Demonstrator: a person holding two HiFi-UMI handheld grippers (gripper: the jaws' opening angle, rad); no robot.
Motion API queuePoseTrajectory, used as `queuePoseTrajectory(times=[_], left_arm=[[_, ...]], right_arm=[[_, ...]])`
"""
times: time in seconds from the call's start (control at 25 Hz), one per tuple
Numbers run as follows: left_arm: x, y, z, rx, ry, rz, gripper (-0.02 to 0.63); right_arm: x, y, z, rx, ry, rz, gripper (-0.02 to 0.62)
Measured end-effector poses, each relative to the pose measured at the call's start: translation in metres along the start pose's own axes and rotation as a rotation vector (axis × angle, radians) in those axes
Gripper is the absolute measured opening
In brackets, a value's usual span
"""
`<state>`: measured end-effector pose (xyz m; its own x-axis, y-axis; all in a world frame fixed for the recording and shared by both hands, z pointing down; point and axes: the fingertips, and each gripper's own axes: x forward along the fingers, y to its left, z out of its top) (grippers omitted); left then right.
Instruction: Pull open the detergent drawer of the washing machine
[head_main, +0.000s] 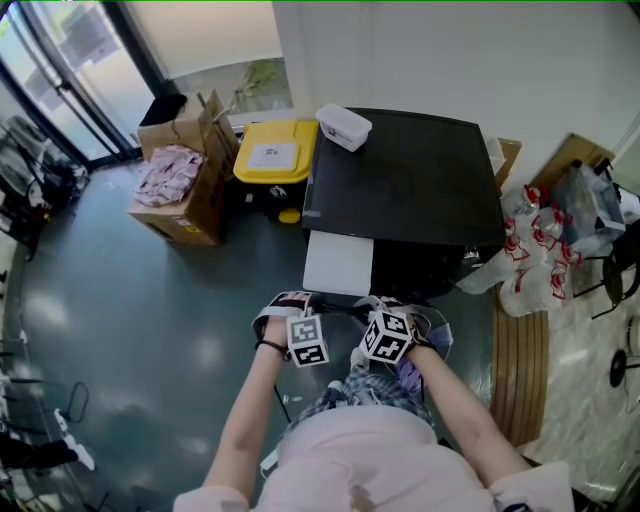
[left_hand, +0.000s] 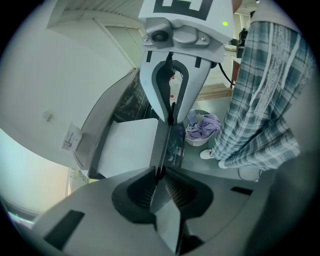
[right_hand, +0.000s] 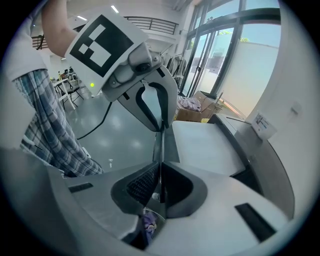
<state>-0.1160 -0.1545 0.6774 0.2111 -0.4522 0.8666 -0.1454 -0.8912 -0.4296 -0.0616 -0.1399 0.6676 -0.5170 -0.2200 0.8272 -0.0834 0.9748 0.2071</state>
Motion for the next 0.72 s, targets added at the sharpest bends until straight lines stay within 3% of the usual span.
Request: queuePoseTrajectory(times=[0.72], left_arm=[[-0.023, -0.048, -0.006, -0.001, -0.02, -0.012, 0.078]], right_arm=[[-0.009, 0.053, 0.005, -0.009, -0.002, 0.001, 0.049]])
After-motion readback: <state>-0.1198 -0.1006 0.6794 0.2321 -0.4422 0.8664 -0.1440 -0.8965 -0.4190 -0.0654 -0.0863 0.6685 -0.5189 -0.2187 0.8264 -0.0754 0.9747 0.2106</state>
